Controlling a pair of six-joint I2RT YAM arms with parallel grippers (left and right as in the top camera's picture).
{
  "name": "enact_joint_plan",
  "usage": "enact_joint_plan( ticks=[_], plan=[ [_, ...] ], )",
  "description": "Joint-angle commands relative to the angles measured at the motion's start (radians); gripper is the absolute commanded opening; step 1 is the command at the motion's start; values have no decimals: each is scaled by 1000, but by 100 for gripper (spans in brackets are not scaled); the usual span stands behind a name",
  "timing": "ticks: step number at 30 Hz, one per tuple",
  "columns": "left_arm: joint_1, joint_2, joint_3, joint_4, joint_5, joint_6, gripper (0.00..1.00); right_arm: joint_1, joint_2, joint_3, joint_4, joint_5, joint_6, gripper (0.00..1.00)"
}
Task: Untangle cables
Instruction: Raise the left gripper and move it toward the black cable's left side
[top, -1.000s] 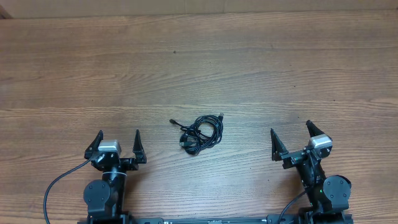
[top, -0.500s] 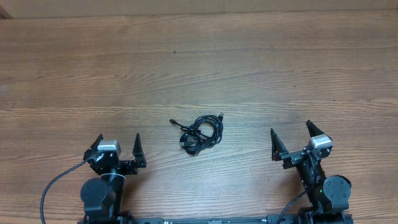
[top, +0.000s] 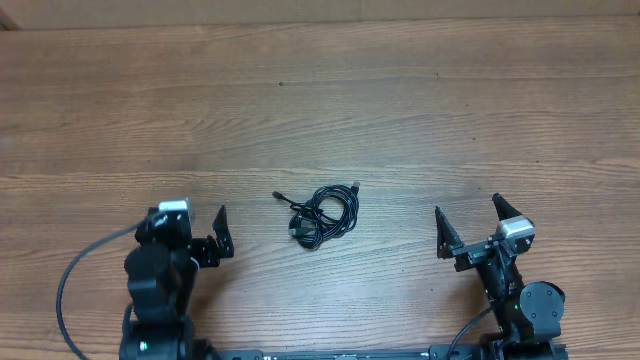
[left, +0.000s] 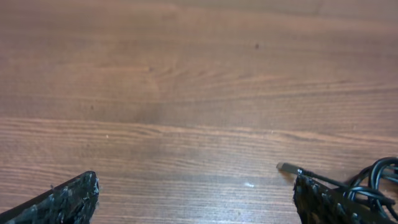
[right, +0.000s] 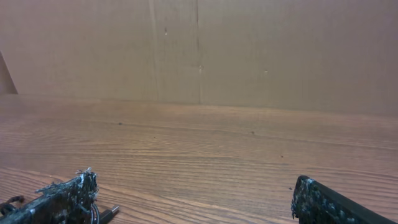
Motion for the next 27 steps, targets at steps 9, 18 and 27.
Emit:
enact_joint_plan(
  ticks=[9,18,27],
  plan=[
    [-2,332,186,-57,27,7,100,5,-11,-11,2,13,7,100],
    [-2,494,262,-103,28,22,100,5,-11,-11,2,13,7,100],
    [-2,638,343,-170,27,29,100,5,-11,-11,2,13,7,100]
  ],
)
